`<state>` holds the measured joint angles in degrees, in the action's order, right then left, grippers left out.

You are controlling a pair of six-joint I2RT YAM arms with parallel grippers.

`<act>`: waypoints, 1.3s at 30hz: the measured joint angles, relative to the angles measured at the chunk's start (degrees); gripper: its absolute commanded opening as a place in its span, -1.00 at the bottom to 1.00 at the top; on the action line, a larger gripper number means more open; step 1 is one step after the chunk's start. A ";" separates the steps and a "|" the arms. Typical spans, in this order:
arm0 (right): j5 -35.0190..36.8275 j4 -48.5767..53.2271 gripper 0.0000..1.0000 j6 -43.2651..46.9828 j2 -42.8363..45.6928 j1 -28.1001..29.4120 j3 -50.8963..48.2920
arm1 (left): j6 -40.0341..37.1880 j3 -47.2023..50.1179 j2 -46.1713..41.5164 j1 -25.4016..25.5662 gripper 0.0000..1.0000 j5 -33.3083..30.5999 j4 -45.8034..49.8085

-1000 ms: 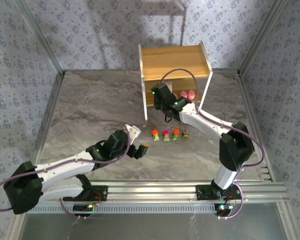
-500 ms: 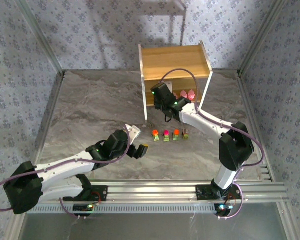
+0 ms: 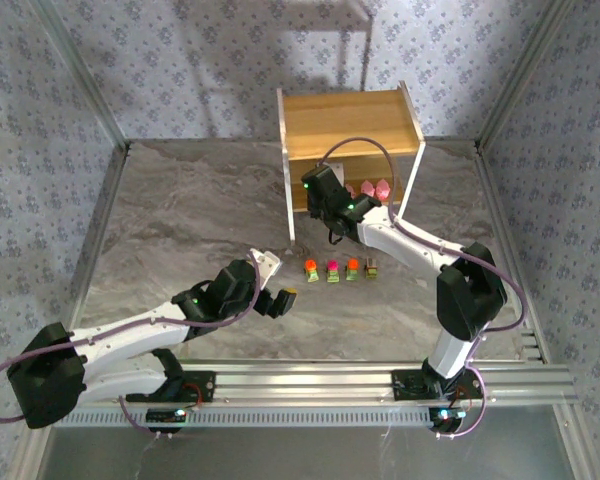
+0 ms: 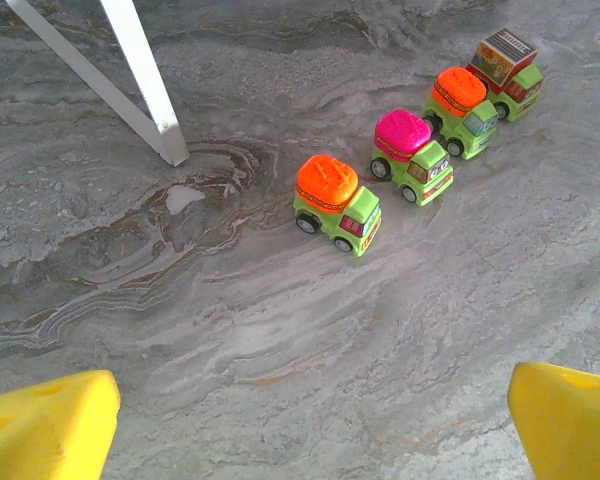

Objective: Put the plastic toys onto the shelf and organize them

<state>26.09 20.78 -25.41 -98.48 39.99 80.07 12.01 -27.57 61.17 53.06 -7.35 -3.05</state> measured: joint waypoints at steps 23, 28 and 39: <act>0.00 -0.04 -0.19 0.02 0.00 0.00 -0.22 | 0.00 0.00 0.00 0.00 0.99 0.04 0.02; 0.00 -0.04 -0.17 0.02 0.00 0.00 -0.22 | 0.00 0.00 0.00 0.00 0.99 0.04 0.02; 0.46 -0.59 -0.15 0.00 0.57 0.22 -1.66 | 0.00 0.00 0.02 0.00 0.99 0.07 0.02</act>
<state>26.55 20.18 -25.41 -97.91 40.21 78.41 12.01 -27.57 61.19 53.06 -7.29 -3.03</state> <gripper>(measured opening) 0.426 0.994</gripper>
